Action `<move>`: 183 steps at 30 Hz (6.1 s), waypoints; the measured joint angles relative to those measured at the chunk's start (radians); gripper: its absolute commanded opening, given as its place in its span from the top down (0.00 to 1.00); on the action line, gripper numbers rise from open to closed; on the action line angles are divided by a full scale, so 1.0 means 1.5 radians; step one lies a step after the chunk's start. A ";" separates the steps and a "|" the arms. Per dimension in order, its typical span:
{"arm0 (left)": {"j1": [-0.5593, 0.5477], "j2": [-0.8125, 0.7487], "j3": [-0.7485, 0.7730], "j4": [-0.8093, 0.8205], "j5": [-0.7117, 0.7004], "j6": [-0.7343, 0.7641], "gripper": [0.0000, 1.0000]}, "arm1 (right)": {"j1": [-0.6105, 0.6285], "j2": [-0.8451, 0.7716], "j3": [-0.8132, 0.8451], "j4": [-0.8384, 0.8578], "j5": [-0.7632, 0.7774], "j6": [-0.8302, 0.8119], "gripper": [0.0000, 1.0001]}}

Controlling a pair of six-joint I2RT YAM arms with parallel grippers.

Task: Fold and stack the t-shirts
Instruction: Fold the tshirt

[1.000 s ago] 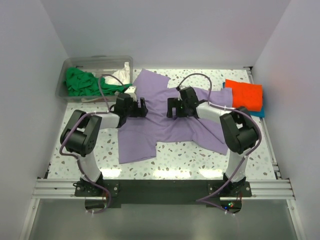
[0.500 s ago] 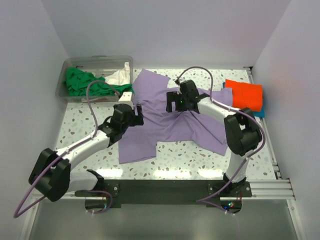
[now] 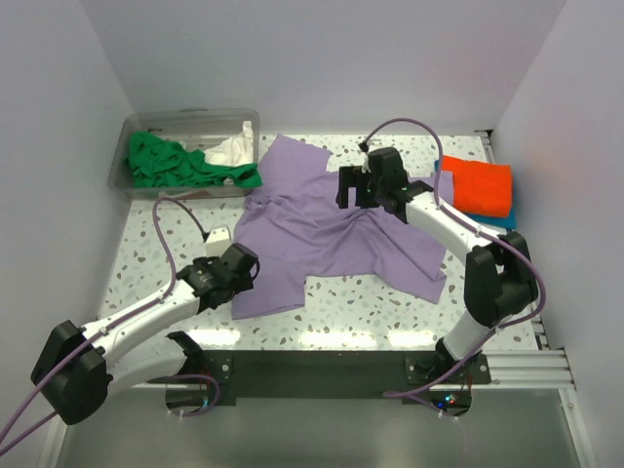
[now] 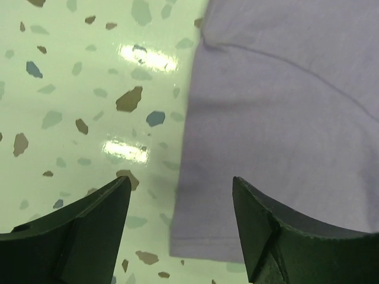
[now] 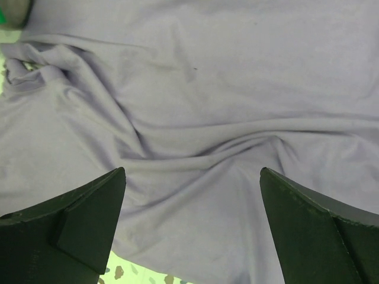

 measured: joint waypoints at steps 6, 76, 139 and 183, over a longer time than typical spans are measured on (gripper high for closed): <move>-0.037 -0.008 -0.001 -0.073 0.010 -0.076 0.35 | -0.022 -0.005 -0.023 -0.013 0.008 0.000 0.01; -0.103 -0.006 -0.069 0.192 0.044 0.055 1.00 | -0.112 -0.186 -0.164 -0.161 0.079 0.054 0.04; 0.011 -0.139 -0.131 0.296 0.158 0.208 1.00 | -0.261 -0.215 -0.317 -0.365 0.093 0.191 0.43; 0.011 -0.144 -0.131 0.296 0.160 0.212 1.00 | -0.295 -0.244 -0.384 -0.342 0.084 0.206 0.69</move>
